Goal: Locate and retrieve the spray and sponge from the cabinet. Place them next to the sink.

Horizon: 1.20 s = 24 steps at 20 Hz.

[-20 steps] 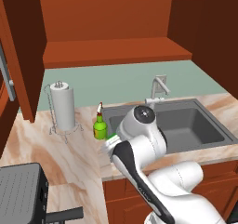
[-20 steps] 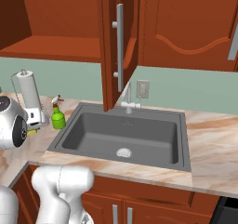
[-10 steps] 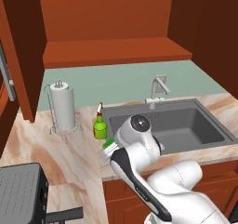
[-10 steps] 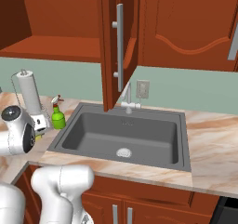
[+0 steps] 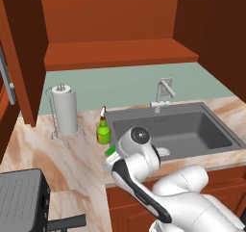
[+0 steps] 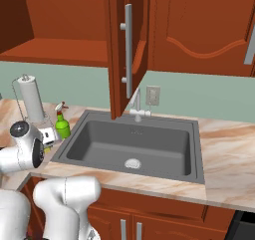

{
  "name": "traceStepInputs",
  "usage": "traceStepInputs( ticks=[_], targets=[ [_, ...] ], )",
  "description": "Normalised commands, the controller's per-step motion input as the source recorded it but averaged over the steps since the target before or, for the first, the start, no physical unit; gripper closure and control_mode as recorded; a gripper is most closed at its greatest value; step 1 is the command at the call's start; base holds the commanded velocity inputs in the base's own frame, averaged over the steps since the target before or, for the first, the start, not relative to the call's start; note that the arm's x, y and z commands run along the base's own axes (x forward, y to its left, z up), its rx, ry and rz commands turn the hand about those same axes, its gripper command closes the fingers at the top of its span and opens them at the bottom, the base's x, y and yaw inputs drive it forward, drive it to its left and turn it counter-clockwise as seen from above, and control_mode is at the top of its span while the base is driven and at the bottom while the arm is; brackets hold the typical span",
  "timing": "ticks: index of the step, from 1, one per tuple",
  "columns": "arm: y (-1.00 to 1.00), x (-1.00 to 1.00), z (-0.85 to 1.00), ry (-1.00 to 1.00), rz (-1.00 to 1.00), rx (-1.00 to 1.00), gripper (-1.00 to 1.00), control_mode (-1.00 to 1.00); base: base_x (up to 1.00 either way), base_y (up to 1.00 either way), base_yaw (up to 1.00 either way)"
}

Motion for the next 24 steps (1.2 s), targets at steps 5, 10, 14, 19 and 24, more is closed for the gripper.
traceStepInputs(
  ticks=[5, 10, 14, 19, 24],
  targets=[
    [0.07, 0.27, -0.32, 0.02, 0.00, -0.03, 1.00, -1.00, 0.00, 0.00, 0.00],
    [0.15, 0.21, -0.26, 0.02, 0.00, -0.03, 1.00, -1.00, 0.00, 0.00, 0.00],
    [0.17, 0.13, -0.18, 0.00, 0.00, -0.02, 1.00, -1.00, 0.00, 0.00, 0.00],
    [0.17, 0.12, -0.18, 0.00, 0.00, -0.01, 1.00, -1.00, 0.00, 0.00, 0.00],
    [0.05, 0.17, -0.14, 0.00, 0.00, 0.00, 1.00, -1.00, 0.00, 0.00, 0.00]
  ],
)
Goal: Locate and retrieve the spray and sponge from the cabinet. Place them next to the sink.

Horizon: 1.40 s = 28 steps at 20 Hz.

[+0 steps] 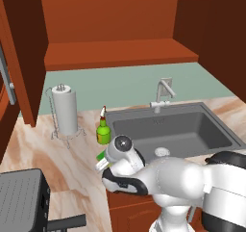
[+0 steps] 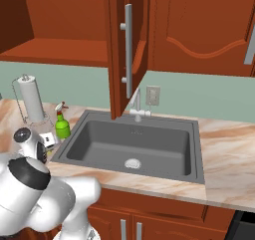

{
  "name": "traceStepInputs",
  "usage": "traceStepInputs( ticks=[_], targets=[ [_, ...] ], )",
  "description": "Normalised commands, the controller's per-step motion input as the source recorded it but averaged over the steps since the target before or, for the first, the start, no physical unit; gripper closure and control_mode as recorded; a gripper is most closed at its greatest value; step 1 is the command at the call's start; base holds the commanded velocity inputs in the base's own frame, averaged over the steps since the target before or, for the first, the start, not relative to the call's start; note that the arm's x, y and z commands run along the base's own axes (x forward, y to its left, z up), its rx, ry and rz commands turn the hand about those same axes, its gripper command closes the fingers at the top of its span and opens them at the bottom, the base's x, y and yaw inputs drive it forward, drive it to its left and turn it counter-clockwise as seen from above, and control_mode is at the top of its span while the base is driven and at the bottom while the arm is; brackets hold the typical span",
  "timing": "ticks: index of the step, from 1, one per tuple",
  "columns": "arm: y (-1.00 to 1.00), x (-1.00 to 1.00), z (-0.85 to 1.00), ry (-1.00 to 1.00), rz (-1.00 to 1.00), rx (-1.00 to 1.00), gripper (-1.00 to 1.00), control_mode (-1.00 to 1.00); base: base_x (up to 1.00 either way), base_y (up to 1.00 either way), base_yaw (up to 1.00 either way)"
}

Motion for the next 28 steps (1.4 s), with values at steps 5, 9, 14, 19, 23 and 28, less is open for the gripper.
traceStepInputs(
  ticks=[5, 9, 14, 19, 23, 28],
  targets=[
    [0.00, 0.21, -0.13, -0.04, 0.01, 0.00, 1.00, -1.00, 0.00, 0.00, 0.00],
    [0.00, 0.16, -0.08, 0.00, 0.01, 0.00, 1.00, -1.00, 0.00, 0.00, 0.00],
    [0.01, 0.11, -0.06, 0.00, 0.00, 0.00, 1.00, -1.00, 0.00, 0.00, 0.00],
    [0.03, 0.13, -0.07, 0.00, 0.00, 0.00, 1.00, -1.00, 0.00, 0.00, 0.00],
    [0.07, 0.15, -0.08, 0.00, 0.00, 0.00, 1.00, -1.00, 0.00, 0.00, 0.00],
    [0.06, 0.14, -0.11, 0.00, 0.00, 0.00, -1.00, -1.00, 0.00, 0.00, 0.00]
  ],
)
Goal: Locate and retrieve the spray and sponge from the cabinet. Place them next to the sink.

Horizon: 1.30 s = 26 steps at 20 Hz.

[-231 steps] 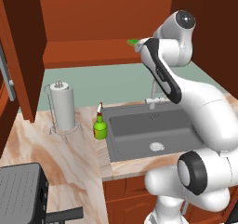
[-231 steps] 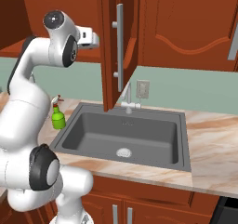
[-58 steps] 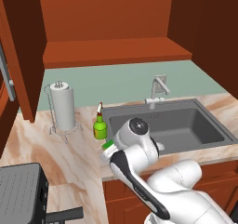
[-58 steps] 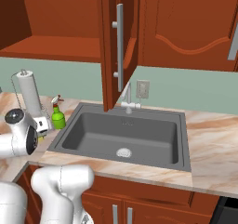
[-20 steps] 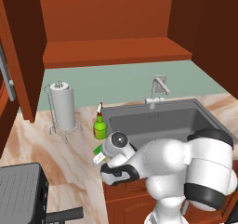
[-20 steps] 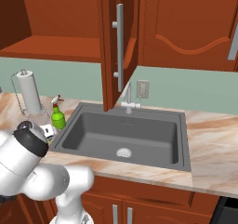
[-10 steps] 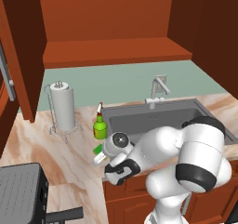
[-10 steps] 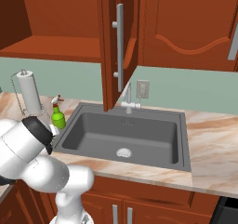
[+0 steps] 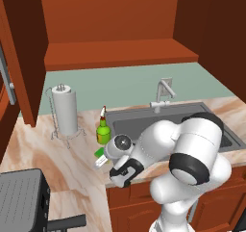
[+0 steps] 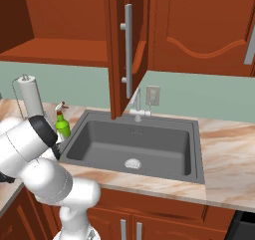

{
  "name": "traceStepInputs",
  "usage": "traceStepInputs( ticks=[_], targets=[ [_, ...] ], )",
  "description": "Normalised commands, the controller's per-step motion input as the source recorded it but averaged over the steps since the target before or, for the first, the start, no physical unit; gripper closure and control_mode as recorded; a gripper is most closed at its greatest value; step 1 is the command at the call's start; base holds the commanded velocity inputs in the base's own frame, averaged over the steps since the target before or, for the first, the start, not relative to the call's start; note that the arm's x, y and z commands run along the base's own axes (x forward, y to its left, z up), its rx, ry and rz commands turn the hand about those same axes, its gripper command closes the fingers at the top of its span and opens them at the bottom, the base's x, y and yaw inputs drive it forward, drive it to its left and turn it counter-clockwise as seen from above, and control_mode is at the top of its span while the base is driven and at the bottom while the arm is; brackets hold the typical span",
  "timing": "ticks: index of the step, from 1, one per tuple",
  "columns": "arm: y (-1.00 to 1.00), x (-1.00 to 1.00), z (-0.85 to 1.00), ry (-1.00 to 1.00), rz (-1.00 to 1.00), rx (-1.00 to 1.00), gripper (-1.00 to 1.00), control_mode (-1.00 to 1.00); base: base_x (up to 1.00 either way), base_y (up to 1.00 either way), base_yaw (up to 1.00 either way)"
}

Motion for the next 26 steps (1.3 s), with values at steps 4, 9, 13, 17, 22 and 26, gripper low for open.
traceStepInputs(
  ticks=[4, 9, 13, 17, 22, 26],
  targets=[
    [0.00, 0.02, -0.15, 0.01, 0.00, 0.01, -1.00, -1.00, 0.00, 0.00, 0.00],
    [0.00, 0.00, -0.15, 0.04, 0.00, 0.01, -1.00, -1.00, 0.00, 0.00, 0.00],
    [0.00, 0.00, -0.01, 0.03, 0.00, 0.00, -1.00, -1.00, 0.00, 0.00, 0.00],
    [-0.04, 0.00, 0.23, 0.08, -0.04, 0.00, -1.00, -1.00, 0.00, 0.00, 0.00],
    [0.00, -0.01, 0.46, 0.11, -0.08, 0.00, -1.00, -1.00, 0.00, 0.00, 0.00],
    [0.00, 0.00, 0.61, 0.07, -0.11, 0.00, -1.00, -1.00, 0.00, 0.00, 0.00]
  ],
)
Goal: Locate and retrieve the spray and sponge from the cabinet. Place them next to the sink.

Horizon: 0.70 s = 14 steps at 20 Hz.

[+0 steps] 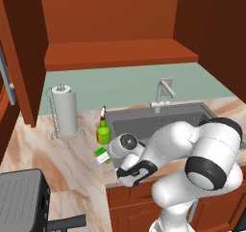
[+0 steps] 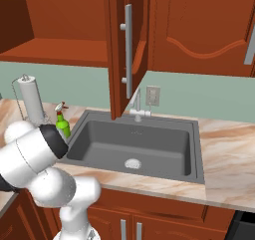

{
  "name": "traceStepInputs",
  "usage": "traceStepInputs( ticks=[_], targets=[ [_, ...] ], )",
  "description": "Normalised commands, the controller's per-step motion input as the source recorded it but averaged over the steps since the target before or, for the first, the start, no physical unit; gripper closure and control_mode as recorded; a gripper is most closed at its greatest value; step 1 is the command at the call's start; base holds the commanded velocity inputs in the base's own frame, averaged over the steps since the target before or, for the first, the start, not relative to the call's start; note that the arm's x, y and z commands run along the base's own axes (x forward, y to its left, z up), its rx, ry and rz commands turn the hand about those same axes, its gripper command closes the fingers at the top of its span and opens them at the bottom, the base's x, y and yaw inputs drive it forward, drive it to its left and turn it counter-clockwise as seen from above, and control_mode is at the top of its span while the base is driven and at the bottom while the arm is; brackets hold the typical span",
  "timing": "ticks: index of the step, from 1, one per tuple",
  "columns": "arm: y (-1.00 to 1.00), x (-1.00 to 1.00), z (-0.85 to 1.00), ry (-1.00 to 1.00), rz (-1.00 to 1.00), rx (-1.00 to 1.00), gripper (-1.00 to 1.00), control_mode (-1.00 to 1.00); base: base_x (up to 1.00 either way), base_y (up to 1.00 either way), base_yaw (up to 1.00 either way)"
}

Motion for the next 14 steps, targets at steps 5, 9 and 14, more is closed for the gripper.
traceStepInputs(
  ticks=[5, 9, 14],
  targets=[
    [0.00, -0.03, 0.63, 0.06, -0.09, 0.00, -1.00, -1.00, 0.00, 0.00, 0.00],
    [0.00, -0.23, 0.28, 0.07, -0.04, -0.02, -1.00, -1.00, 0.00, 0.00, 0.00],
    [0.00, -0.30, 0.28, 0.08, -0.04, -0.02, -1.00, -1.00, 0.00, 0.00, 0.00]
  ],
)
